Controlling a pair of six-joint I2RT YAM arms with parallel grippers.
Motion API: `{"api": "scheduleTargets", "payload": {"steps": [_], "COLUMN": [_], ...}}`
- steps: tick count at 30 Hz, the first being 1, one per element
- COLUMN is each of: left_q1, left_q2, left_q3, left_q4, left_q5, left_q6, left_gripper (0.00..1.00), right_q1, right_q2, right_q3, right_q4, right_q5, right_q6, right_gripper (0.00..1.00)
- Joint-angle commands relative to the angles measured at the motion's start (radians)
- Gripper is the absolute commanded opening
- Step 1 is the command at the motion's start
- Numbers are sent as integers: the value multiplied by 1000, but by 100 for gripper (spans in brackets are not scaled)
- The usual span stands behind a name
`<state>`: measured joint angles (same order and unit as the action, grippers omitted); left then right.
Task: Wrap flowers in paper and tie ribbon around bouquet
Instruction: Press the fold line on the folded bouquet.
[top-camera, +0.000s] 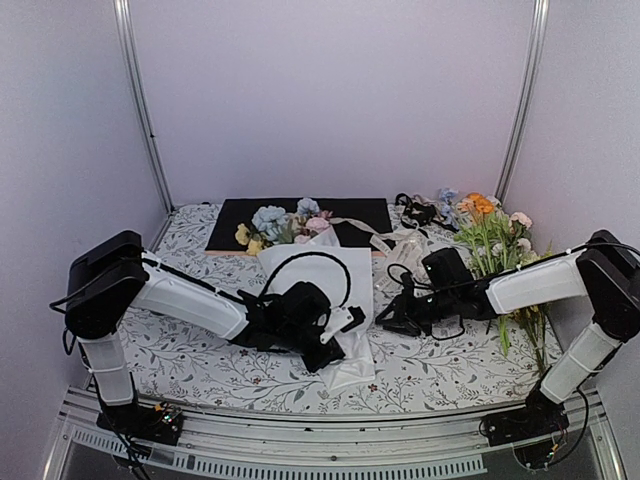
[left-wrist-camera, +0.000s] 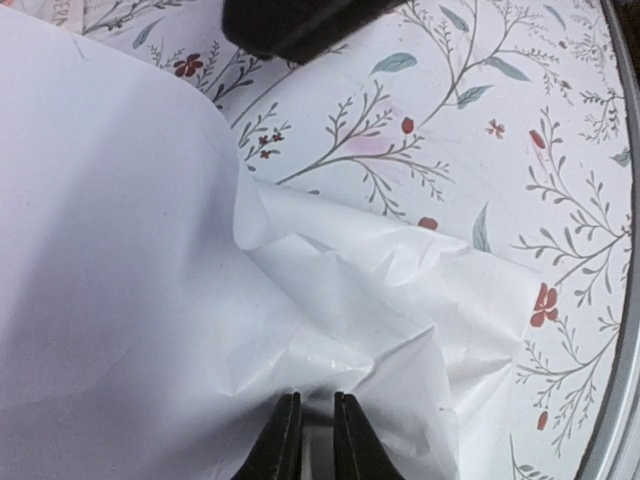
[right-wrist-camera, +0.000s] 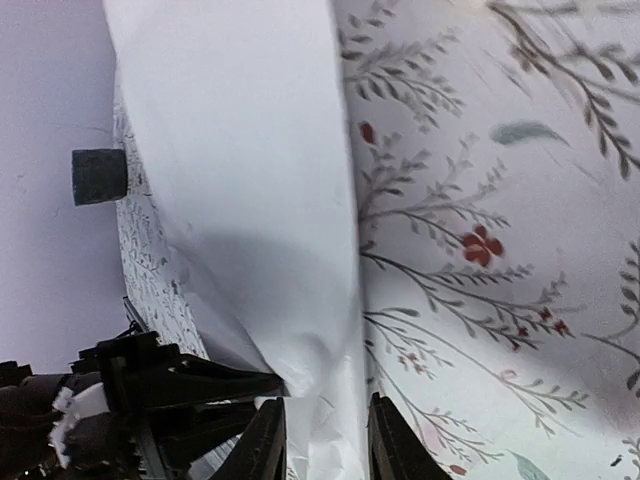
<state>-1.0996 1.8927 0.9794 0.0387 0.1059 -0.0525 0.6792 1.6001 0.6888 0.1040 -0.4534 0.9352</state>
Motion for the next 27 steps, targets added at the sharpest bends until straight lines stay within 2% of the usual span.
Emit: {"api": "scheduleTargets", "payload": {"steps": [1, 4, 12, 17, 22, 27], "left_q1": [-33, -33, -36, -90, -182, -214], "left_q2": [36, 31, 0, -39, -16, -50], "left_q3": [-53, -54, -57, -65, -57, -15], "left_q4": [-115, -109, -115, -167, -243, -265], "left_q5": [47, 36, 17, 49, 37, 45], "left_q6": [3, 3, 11, 63, 102, 149], "left_gripper": [17, 19, 22, 31, 35, 40], "right_q1": [2, 6, 5, -1, -3, -4], "right_q2": [6, 111, 523, 584, 620, 625], "right_q3": [197, 333, 555, 598, 618, 628], "right_q4": [-124, -126, -131, -168, -192, -199], "right_q5": [-54, -163, -338, -248, -225, -211], "right_q6": [-265, -357, -373, -391, -397, -399], "right_gripper": [30, 30, 22, 21, 21, 21]}}
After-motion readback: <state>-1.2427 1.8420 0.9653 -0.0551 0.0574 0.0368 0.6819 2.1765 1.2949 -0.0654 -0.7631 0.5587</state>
